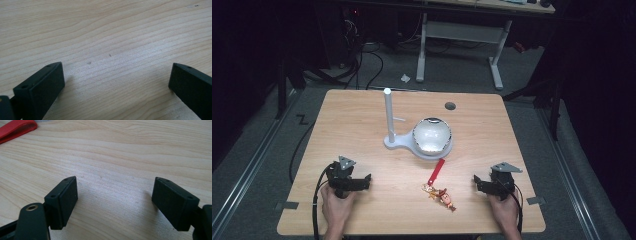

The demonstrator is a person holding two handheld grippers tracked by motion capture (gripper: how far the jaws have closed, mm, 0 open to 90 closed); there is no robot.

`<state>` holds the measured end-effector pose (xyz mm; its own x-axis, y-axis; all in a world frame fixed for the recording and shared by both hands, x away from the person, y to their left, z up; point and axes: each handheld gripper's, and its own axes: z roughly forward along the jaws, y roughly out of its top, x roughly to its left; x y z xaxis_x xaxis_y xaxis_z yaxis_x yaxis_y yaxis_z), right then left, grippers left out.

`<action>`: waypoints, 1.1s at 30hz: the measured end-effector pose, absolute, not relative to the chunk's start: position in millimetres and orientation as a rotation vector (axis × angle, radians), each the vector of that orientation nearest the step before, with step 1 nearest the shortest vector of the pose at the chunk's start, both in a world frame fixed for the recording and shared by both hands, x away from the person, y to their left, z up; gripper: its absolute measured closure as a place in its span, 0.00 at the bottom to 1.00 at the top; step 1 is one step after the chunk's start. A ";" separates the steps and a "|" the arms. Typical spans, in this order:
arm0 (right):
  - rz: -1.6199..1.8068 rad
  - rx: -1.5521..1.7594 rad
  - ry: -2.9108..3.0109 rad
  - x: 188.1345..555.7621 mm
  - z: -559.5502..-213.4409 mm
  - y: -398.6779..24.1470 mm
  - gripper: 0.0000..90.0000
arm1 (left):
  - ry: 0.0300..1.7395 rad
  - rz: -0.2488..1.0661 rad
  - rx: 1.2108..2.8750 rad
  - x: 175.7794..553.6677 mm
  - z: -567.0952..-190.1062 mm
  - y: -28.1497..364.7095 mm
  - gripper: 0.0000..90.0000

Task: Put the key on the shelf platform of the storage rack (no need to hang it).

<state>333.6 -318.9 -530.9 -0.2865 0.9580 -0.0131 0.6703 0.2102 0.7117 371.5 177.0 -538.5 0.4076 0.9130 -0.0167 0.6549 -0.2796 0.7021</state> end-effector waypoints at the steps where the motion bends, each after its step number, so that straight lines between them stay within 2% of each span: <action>1: 0.839 1.507 2.034 333.6 -530.9 -318.9 0.23 | 1.327 0.524 2.034 371.5 -538.6 177.0 0.01; 5: 0.850 1.490 2.039 332.7 -530.7 -318.4 0.29 | 1.325 0.524 2.035 371.4 -538.6 176.8 0.01; 21: 0.848 1.490 2.040 332.5 -530.5 -318.2 0.29 | 1.325 0.525 2.034 371.3 -538.6 176.5 0.01; 29: 0.863 1.505 2.044 328.2 -527.4 -320.5 0.42 | 1.326 0.525 2.033 371.2 -538.6 176.2 0.01; 30: 0.883 1.483 2.041 324.5 -526.4 -321.1 0.47 | 1.326 0.525 2.033 371.2 -538.6 176.2 0.01; 33: 0.910 1.457 2.038 319.6 -523.6 -321.3 0.50 | 1.326 0.525 2.033 371.2 -538.6 176.2 0.01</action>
<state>319.6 -321.3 -523.6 -0.3245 0.9459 0.0022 0.6332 0.2155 0.7434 371.2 176.2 -538.6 0.4095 0.9121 -0.0170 0.6533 -0.2802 0.7033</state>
